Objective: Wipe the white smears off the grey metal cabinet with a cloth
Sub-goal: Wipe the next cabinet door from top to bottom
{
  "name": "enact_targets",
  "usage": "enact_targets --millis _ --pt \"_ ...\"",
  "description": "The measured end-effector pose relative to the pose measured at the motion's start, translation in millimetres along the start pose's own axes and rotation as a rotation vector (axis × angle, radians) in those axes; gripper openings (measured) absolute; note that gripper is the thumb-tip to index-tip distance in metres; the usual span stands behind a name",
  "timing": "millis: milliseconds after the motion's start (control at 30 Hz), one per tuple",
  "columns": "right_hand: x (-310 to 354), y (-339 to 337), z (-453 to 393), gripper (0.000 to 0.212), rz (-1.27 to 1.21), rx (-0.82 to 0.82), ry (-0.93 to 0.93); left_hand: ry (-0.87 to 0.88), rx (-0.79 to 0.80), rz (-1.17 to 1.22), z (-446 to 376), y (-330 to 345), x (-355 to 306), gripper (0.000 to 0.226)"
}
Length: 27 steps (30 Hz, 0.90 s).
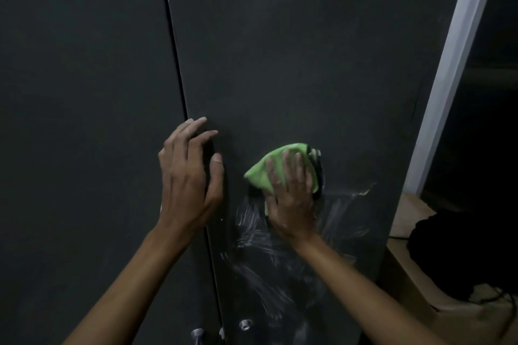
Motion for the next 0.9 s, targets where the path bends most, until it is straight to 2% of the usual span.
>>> enact_targets --millis 100,200,333,467,600,767,900 --pt "-4 3 30 0.074 0.056 0.068 -0.133 0.001 0.018 0.001 4 2 -1 0.036" --pt "-13 -5 29 0.065 0.063 0.098 -0.153 0.013 0.046 -0.008 5 5 -3 0.037" --pt "-21 -32 -29 0.071 0.006 0.008 -0.027 0.012 0.031 -0.011 -2 1 -3 0.038" --pt "-10 -49 -94 0.055 -0.064 -0.107 0.066 -0.015 0.013 -0.036 2 -6 6 0.037" --pt "11 -33 -88 0.059 -0.020 -0.122 0.072 -0.059 0.001 -0.066 17 -11 18 0.036" --pt "37 3 -12 0.089 0.016 0.055 -0.167 -0.081 0.012 -0.082 31 -18 27 0.035" --pt "53 29 53 0.093 -0.062 0.251 -0.350 -0.023 0.053 -0.142 35 -23 31 0.036"
Point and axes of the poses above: each hand's wrist, its own z-axis away from the middle knuckle, its own y-axis out of the palm, x = y × z, the point moved 2 cm from there along -z, towards the middle knuckle, and after that the axes turned 7 degrees about x, right-handed, at the moved point
